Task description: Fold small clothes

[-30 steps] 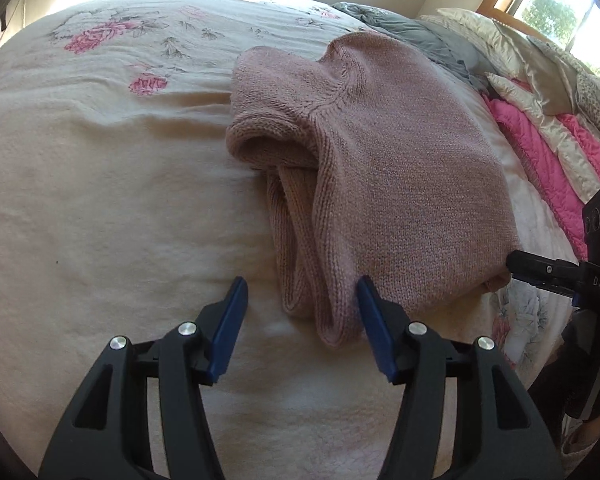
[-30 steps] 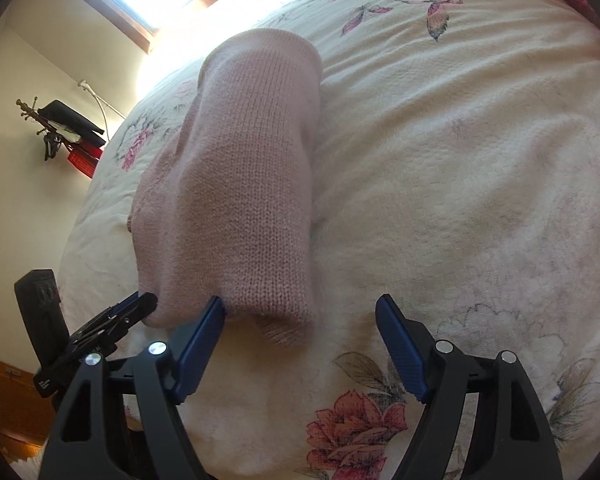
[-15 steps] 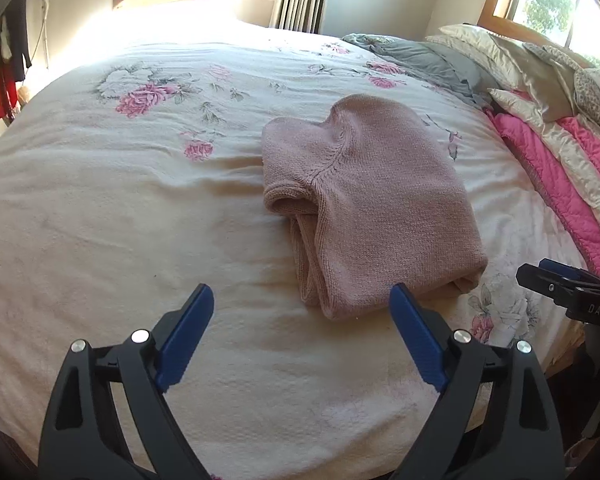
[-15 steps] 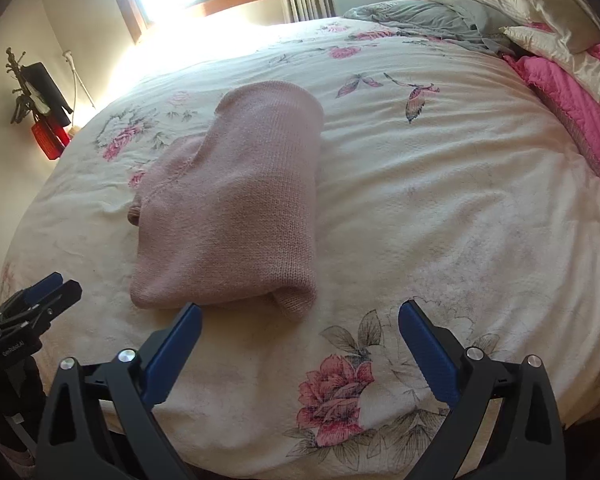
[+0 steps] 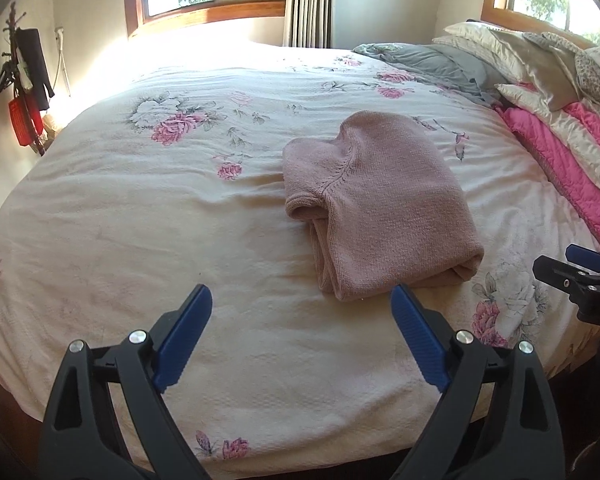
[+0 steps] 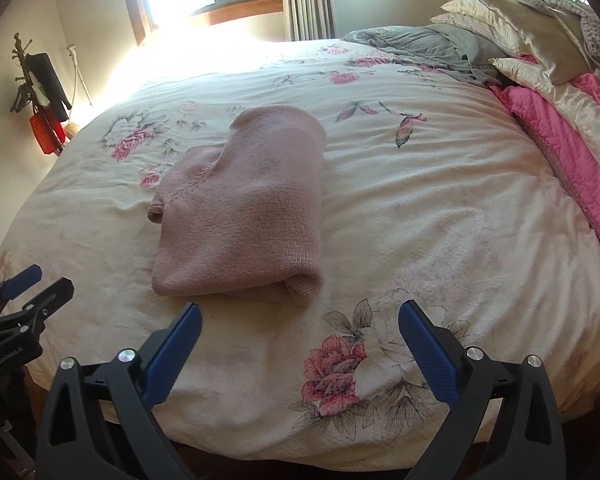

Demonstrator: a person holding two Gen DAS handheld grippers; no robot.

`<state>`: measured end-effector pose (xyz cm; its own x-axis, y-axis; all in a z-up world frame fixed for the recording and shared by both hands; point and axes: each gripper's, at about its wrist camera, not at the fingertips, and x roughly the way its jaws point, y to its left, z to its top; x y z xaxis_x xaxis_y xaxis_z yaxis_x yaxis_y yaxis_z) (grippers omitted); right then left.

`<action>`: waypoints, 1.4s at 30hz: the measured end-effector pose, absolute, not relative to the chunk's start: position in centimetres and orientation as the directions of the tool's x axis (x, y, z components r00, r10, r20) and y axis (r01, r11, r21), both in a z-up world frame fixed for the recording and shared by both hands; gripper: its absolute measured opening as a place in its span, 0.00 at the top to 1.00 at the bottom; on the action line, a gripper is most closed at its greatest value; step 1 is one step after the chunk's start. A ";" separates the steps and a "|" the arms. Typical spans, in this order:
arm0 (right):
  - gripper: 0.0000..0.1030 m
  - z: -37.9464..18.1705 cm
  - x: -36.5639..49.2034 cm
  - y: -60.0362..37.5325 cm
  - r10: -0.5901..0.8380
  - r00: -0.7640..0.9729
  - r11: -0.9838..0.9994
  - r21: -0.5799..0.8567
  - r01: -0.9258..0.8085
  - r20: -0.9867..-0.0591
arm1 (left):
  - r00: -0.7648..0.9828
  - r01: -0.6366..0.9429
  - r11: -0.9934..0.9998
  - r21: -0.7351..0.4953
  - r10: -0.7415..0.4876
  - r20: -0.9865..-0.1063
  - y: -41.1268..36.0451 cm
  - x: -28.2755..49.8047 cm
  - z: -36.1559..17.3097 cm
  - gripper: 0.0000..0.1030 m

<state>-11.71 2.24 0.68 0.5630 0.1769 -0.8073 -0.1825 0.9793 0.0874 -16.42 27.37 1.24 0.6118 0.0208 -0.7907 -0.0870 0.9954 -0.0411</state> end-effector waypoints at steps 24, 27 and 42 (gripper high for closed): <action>0.04 0.5 -13.2 2.2 0.127 0.553 0.988 0.054 -0.145 -0.823 | 0.600 -0.105 0.994 0.004 0.067 -0.797 26.2 -19.1 2.3 0.12; 0.04 0.3 -13.2 2.2 0.115 0.553 0.989 0.044 -0.140 -0.825 | 0.597 -0.104 0.995 0.006 0.067 -0.799 26.1 -19.2 2.2 0.12; 0.04 0.3 -12.8 2.2 0.104 0.565 0.992 0.041 -0.122 -0.818 | 0.599 -0.109 0.994 0.017 0.079 -0.797 26.2 -19.1 2.1 0.12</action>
<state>-12.79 2.24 0.28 0.5653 0.1038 -0.8183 -0.1224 0.9916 0.0413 -19.14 26.19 2.07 0.5991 0.0792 -0.7968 -0.1085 0.9939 0.0172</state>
